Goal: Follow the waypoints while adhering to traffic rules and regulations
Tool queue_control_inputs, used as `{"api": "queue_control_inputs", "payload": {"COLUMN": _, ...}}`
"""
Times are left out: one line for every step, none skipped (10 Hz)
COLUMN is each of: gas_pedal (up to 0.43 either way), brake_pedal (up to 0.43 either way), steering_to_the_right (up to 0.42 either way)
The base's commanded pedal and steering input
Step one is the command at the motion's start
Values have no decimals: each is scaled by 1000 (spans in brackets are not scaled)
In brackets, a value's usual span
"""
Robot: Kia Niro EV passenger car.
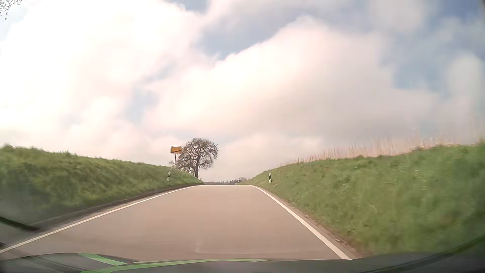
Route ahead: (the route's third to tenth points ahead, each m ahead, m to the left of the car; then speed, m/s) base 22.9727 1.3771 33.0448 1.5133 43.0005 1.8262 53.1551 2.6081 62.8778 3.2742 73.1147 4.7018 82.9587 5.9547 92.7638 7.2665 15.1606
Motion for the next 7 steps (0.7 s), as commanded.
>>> {"api": "queue_control_inputs", "payload": {"gas_pedal": 339, "brake_pedal": 0, "steering_to_the_right": -2}}
{"api": "queue_control_inputs", "payload": {"gas_pedal": 350, "brake_pedal": 0, "steering_to_the_right": -2}}
{"api": "queue_control_inputs", "payload": {"gas_pedal": 358, "brake_pedal": 0, "steering_to_the_right": -3}}
{"api": "queue_control_inputs", "payload": {"gas_pedal": 358, "brake_pedal": 0, "steering_to_the_right": -3}}
{"api": "queue_control_inputs", "payload": {"gas_pedal": 370, "brake_pedal": 0, "steering_to_the_right": -3}}
{"api": "queue_control_inputs", "payload": {"gas_pedal": 370, "brake_pedal": 0, "steering_to_the_right": -4}}
{"api": "queue_control_inputs", "payload": {"gas_pedal": 378, "brake_pedal": 0, "steering_to_the_right": -4}}
